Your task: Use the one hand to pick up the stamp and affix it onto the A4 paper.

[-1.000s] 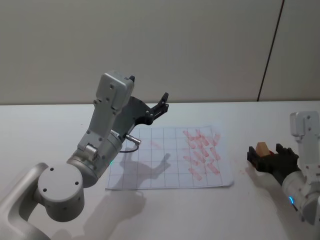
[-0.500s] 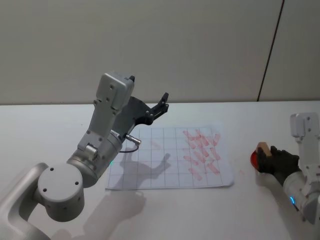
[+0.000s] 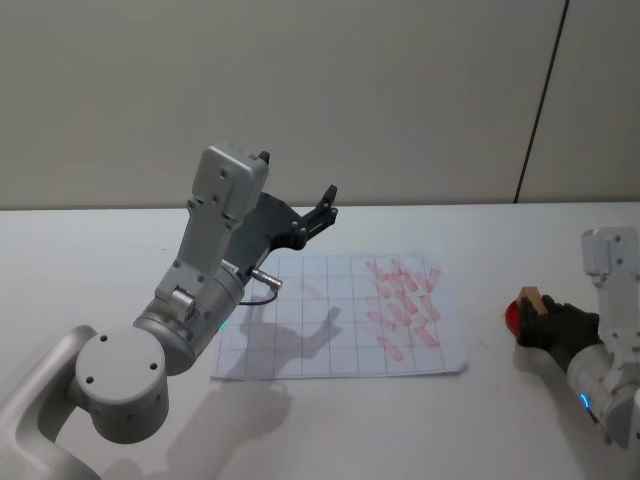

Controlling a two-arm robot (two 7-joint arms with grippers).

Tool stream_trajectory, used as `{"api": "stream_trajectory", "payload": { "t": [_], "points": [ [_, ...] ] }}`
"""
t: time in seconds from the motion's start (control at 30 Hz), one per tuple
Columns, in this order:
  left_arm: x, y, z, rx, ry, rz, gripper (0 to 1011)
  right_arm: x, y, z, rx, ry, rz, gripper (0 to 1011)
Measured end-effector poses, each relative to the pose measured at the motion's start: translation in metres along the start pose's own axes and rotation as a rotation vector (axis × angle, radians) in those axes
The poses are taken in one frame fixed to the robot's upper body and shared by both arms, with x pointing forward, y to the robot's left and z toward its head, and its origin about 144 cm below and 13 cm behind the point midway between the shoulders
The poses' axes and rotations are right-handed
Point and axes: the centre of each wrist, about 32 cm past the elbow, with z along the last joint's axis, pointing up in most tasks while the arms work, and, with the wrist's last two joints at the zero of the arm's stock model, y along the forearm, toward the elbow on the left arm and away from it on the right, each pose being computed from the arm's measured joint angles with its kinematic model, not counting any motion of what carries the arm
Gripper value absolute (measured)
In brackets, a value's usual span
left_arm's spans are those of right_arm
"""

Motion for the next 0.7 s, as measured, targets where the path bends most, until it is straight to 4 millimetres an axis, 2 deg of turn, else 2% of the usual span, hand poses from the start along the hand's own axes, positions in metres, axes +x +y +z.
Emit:
{"api": "stream_trajectory", "payload": {
  "t": [0.7],
  "points": [
    [0.0,0.0,0.0,0.0,0.0,0.0,1001,-0.0015,0.0061,0.0015,-0.033,0.035,0.006,227]
  ]
}}
